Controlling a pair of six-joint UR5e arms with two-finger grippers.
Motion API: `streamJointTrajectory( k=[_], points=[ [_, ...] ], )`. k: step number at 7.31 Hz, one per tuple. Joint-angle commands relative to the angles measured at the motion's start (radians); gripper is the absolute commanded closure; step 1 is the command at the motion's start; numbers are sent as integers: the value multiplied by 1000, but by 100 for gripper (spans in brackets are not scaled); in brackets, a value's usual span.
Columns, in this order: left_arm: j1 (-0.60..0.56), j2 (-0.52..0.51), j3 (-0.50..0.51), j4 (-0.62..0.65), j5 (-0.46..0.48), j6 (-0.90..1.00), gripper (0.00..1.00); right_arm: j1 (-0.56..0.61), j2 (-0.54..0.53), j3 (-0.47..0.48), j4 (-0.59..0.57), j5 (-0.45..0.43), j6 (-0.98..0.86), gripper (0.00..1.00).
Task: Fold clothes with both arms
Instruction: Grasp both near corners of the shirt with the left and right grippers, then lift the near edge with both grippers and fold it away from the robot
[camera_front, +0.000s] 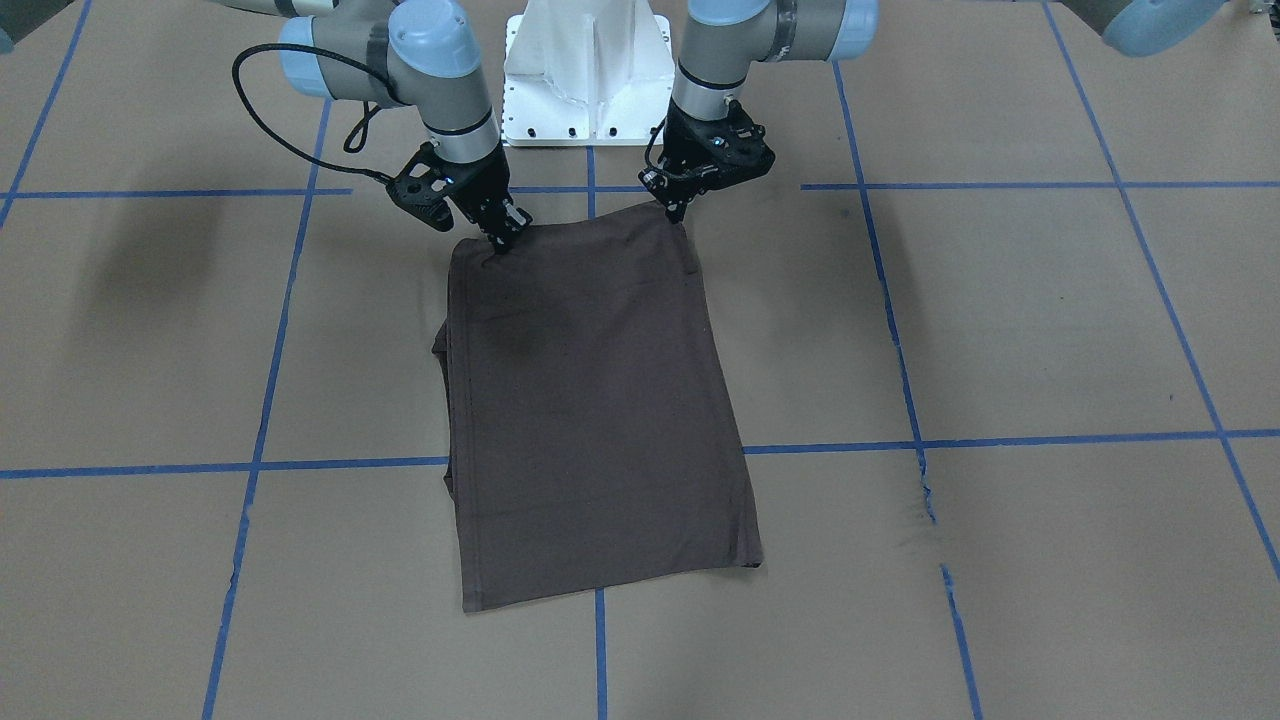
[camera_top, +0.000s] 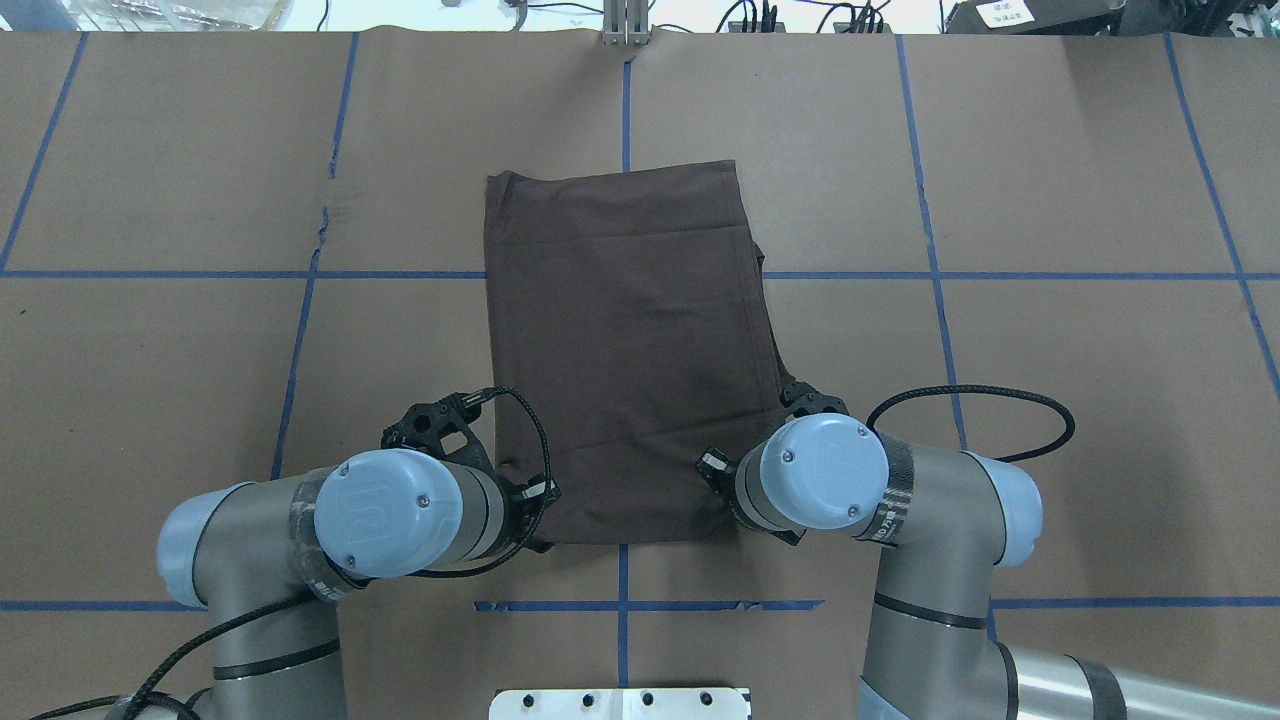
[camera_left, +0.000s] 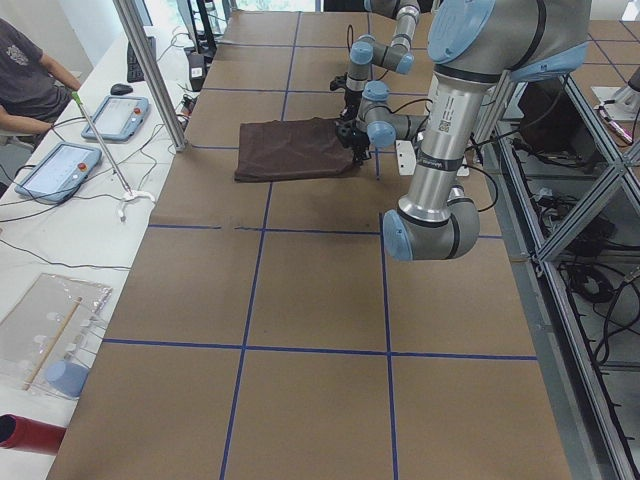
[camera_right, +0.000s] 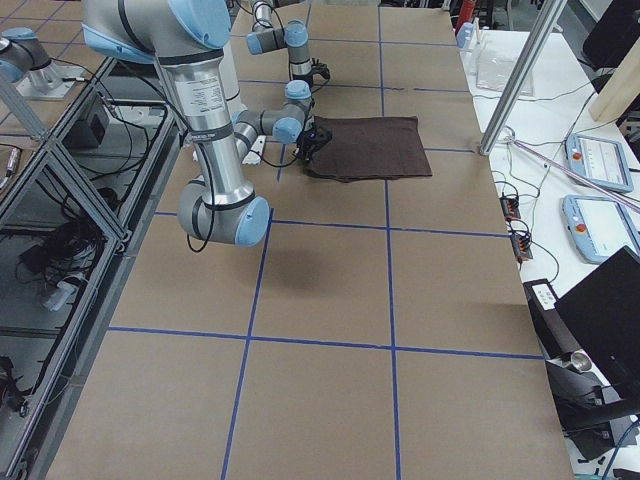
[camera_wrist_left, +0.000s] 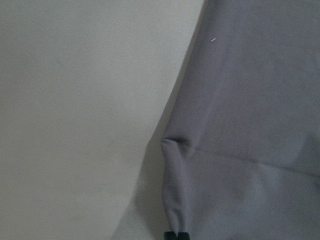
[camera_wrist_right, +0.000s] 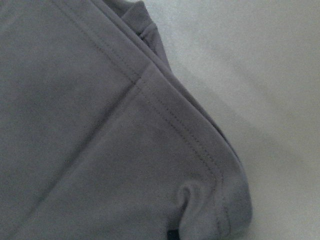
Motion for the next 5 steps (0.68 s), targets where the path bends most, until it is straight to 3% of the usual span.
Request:
streamJointTrajectory(
  k=[1, 3, 5],
  points=[
    [15, 20, -25, 0, 1, 0, 100, -9, -13, 70, -2, 14, -3, 100],
    [80, 69, -91, 2, 3, -1, 100, -67, -28, 156, -11, 21, 2, 100],
    [124, 139, -188, 6, 3, -1, 100, -84, -36, 176, -11, 21, 5, 100]
  ],
)
